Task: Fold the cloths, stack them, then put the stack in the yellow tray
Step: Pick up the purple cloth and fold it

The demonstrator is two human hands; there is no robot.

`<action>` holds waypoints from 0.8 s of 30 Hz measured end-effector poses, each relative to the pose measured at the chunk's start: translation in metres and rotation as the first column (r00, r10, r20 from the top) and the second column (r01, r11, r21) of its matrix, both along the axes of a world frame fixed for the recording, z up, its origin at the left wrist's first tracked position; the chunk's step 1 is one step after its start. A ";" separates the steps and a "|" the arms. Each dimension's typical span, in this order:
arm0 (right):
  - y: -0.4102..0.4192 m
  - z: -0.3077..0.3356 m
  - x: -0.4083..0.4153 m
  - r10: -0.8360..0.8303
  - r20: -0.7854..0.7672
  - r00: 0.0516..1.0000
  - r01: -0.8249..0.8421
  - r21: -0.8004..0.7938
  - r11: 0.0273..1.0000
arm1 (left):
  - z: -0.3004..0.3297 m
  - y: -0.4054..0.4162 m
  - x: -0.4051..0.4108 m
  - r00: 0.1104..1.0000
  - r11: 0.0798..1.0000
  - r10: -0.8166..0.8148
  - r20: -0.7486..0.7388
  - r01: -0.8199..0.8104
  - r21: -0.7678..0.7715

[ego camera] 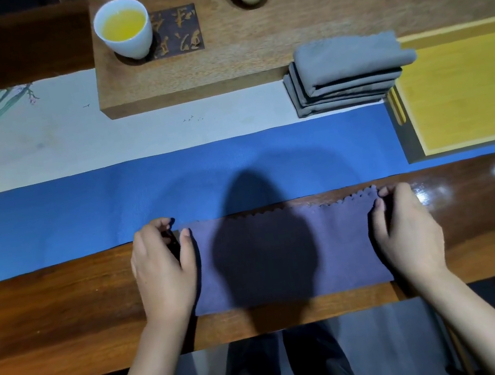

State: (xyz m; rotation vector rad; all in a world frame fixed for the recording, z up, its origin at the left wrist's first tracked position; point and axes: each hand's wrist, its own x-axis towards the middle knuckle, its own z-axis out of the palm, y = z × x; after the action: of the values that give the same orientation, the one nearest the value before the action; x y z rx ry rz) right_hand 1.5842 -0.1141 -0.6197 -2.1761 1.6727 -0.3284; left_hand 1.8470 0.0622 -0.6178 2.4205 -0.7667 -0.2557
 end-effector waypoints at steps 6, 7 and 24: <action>0.022 0.024 -0.024 0.105 0.078 0.991 -0.104 -0.013 0.994 | 0.014 0.056 -0.018 0.967 0.968 -0.248 -0.062 0.246 -0.043; 0.029 0.029 -0.032 0.168 0.078 0.983 -0.168 -0.007 0.986 | 0.016 0.067 -0.020 0.942 0.945 -0.327 -0.079 0.325 -0.027; 0.032 0.037 -0.072 0.487 0.035 0.873 -0.487 0.115 0.866 | 0.010 0.088 -0.013 0.886 0.888 -0.459 -0.071 0.459 -0.016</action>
State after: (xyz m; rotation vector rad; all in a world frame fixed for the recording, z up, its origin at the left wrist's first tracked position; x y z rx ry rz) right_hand 1.5124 -0.0821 -0.5825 -2.3995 1.0455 -0.0850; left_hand 1.8341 0.1499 -0.6079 2.1830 -1.3020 -0.5259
